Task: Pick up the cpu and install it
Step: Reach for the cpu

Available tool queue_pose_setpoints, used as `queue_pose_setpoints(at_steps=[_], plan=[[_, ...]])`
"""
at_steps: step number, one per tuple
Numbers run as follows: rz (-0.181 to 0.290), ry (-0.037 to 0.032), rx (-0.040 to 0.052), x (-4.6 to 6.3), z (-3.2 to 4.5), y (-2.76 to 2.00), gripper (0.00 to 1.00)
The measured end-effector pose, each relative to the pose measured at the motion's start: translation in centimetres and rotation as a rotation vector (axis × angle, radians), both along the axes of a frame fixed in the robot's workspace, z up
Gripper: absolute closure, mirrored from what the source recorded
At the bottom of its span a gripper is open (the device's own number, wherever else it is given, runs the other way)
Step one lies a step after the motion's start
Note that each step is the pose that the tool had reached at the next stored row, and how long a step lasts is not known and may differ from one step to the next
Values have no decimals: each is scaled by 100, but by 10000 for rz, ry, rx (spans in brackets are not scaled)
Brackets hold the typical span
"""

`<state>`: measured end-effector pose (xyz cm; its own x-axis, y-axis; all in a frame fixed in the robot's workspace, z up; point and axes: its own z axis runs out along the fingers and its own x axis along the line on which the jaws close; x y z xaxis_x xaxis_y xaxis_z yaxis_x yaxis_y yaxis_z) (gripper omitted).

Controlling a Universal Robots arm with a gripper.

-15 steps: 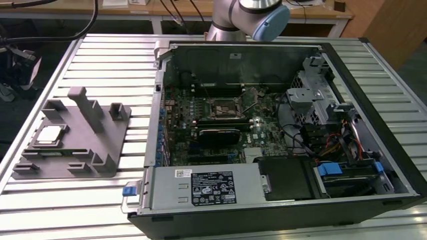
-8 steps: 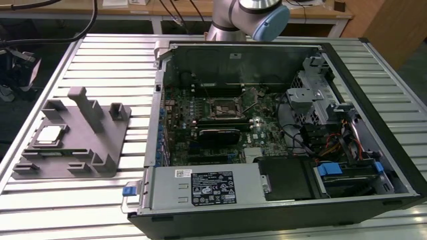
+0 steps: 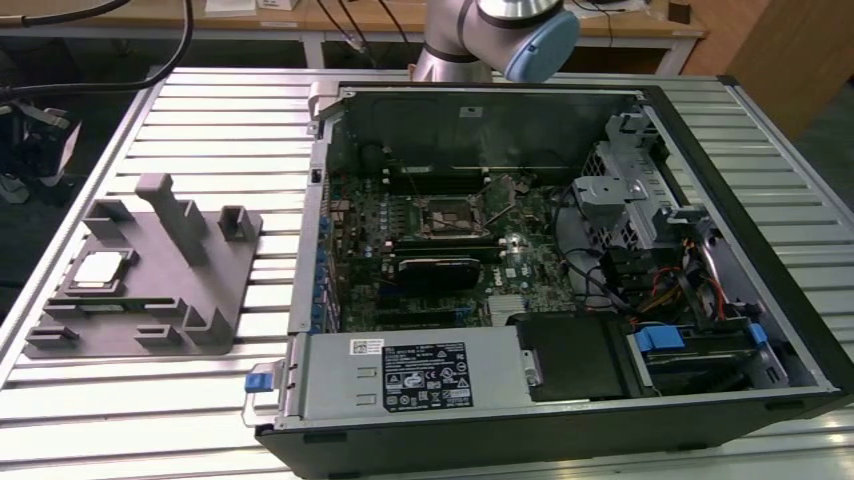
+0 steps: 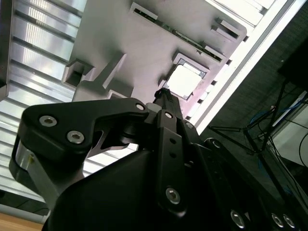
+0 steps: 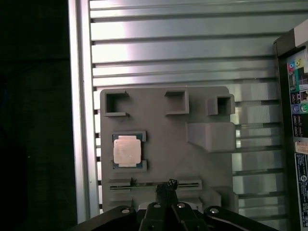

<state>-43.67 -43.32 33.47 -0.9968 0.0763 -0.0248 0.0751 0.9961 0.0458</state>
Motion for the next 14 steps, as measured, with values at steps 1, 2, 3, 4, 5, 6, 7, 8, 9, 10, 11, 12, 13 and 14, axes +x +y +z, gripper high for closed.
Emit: queue_pose_setpoints(at_steps=[1, 2, 3, 4, 5, 6, 7, 8, 9, 10, 11, 12, 13, 14], plan=[[0, -1, 0, -4, -9, 0, 89], [0, -1, 1, -8, -19, -1, 89], [0, -1, 0, -12, -29, -1, 89], [1, 0, 0, -18, -41, -1, 89], [0, -1, 0, -25, -54, -1, 89], [0, 1, 0, -33, -66, -1, 89], [0, 1, -1, -42, -78, -1, 89], [0, 0, 0, -52, -92, -1, 89], [1, -1, 0, -63, -105, -1, 89], [1, -1, 1, -74, -119, -1, 89], [1, 0, 0, -85, -131, -1, 89], [1, 0, 0, -96, -142, -1, 89], [0, -1, 1, -109, -156, -1, 89], [1, -1, 0, -121, -168, 0, 89]])
